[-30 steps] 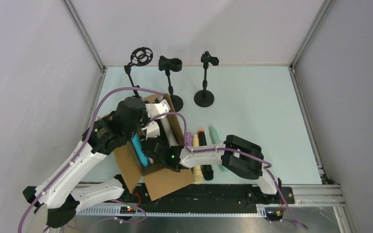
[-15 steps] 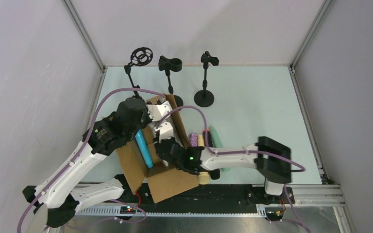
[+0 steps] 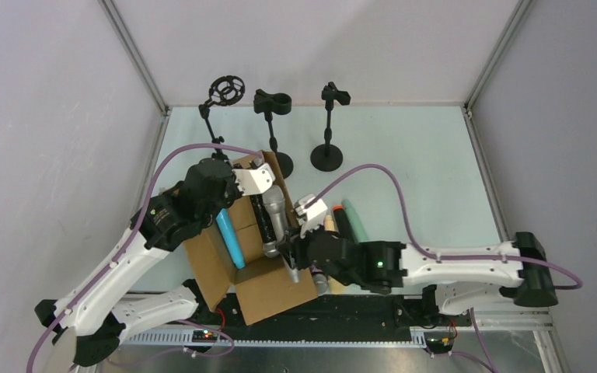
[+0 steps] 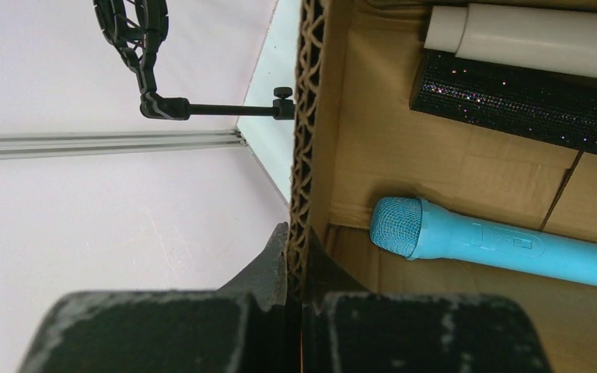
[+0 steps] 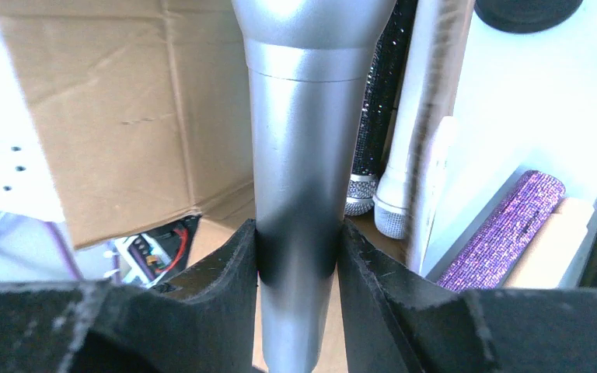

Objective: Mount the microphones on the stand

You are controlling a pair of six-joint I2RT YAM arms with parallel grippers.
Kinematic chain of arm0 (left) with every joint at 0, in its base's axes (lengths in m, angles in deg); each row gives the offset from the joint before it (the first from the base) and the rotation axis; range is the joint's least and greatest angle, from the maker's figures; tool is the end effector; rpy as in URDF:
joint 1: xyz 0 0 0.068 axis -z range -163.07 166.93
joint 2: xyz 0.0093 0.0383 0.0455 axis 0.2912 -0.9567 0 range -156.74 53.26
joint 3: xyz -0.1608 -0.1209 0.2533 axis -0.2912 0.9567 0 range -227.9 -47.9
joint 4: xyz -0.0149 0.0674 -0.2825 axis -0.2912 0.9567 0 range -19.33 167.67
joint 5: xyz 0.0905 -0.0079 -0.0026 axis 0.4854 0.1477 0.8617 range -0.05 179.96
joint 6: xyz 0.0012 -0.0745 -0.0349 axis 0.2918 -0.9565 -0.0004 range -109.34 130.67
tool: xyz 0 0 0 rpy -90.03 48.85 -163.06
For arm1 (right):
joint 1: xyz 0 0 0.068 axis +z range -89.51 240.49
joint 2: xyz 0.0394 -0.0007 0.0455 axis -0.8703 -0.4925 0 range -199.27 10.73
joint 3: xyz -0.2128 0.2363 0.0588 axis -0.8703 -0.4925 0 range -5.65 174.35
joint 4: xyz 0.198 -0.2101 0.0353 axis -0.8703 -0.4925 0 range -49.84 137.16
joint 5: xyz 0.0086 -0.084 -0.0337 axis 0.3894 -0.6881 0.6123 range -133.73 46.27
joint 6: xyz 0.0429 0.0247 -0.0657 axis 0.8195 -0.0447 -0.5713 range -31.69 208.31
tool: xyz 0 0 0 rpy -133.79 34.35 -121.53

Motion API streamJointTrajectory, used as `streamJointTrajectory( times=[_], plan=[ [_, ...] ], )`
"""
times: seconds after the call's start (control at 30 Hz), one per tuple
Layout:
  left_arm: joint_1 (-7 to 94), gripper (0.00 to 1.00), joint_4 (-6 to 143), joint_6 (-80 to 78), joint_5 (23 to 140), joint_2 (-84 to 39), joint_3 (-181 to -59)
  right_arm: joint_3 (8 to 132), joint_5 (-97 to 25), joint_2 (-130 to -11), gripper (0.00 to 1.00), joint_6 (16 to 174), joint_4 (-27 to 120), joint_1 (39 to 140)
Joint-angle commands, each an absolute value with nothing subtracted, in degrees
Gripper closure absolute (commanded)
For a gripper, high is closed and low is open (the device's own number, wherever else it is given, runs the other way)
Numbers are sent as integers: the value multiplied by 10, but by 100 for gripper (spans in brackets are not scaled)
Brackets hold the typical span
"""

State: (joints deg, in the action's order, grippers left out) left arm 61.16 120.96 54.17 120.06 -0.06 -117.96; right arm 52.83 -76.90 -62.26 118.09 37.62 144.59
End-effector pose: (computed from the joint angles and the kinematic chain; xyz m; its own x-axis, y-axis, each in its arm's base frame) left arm 0.1624 -0.1080 0.4288 -0.0779 0.9071 -0.4136 0.4931 0.3956 0.7748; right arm 0.0730 0.3264 0.3499 -0.4243 -0.0623 -0.9034 -0.6573 0.7074 0.2599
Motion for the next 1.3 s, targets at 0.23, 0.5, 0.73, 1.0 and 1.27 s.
streamJointTrajectory(
  times=[0.23, 0.5, 0.73, 1.0, 1.27],
  plan=[
    [609, 100, 1170, 544, 1212, 12, -1186, 530, -813, -440, 100, 1241, 135, 1281],
    [608, 100, 1170, 540, 1207, 12, -1188, 522, -820, -570, 100, 1192, 5, 1024],
    [608, 100, 1170, 537, 1205, 16, -1182, 523, -880, -649, 100, 1124, 57, 919],
    [608, 100, 1171, 538, 1205, 23, -1179, 529, -867, -791, 100, 1105, 61, 865],
    [608, 100, 1171, 538, 1205, 25, -1183, 513, -816, -858, 100, 1109, 82, 867]
  ],
)
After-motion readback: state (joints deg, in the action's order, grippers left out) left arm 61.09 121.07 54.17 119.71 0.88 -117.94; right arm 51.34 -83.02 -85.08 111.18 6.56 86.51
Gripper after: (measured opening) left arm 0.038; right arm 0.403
